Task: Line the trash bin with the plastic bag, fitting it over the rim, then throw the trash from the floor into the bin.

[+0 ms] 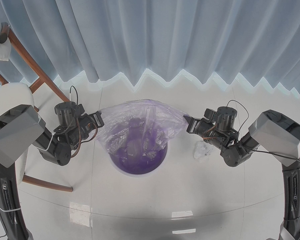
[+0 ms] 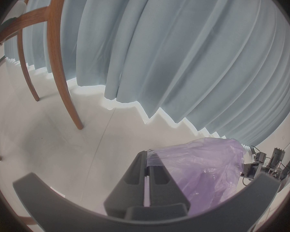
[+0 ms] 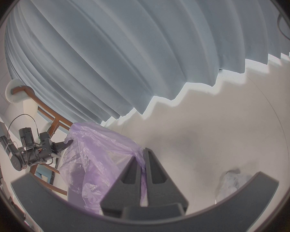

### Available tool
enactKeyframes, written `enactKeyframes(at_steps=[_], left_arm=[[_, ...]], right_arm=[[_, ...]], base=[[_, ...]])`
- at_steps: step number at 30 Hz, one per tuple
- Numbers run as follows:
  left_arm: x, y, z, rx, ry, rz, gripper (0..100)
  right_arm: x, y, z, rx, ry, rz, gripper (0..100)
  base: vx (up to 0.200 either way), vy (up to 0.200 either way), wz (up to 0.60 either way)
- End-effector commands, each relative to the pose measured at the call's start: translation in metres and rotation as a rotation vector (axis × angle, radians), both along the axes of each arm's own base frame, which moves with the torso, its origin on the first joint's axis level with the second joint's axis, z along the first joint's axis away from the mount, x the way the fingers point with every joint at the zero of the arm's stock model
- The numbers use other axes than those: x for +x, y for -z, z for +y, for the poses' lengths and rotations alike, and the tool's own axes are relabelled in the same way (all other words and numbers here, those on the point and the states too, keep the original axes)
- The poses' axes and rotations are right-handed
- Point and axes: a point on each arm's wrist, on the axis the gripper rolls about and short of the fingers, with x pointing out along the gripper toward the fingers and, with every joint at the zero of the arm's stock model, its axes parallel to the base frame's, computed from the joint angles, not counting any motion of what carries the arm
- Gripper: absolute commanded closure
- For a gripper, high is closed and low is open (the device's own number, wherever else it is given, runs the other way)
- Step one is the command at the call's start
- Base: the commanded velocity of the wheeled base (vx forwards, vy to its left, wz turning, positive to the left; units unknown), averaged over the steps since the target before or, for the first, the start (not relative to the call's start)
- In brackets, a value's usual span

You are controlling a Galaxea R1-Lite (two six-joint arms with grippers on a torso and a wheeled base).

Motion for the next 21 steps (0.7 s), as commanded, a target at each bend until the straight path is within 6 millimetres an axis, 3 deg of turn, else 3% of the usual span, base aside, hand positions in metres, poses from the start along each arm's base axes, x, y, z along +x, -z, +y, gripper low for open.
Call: enactKeyframes(at_steps=[1, 8, 13, 21], left_arm=[[0.002, 0.003, 0.002, 0.003, -0.010, 0.003, 100], [0.002, 0.006, -0.003, -0.007, 0.013, -0.010, 100], [0.004, 0.003, 0.000, -0.021, 0.005, -0.018, 100], [0.005, -0.018, -0.008, -0.204, 0.027, -0.035, 100]], right_arm=[[0.003, 0.009, 0.001, -0.008, 0.001, 0.021, 100], [0.005, 0.001, 0.003, 0.071, 0.006, 0.045, 100], [0.014, -0.020, 0.004, 0.211, 0.020, 0.094, 100], [0.024, -0.035, 0.002, 0.280, 0.040, 0.146, 100]], base=[[0.000, 0.000, 0.00], [0.000, 0.000, 0.00], [0.000, 0.000, 0.00], [0.000, 0.000, 0.00]])
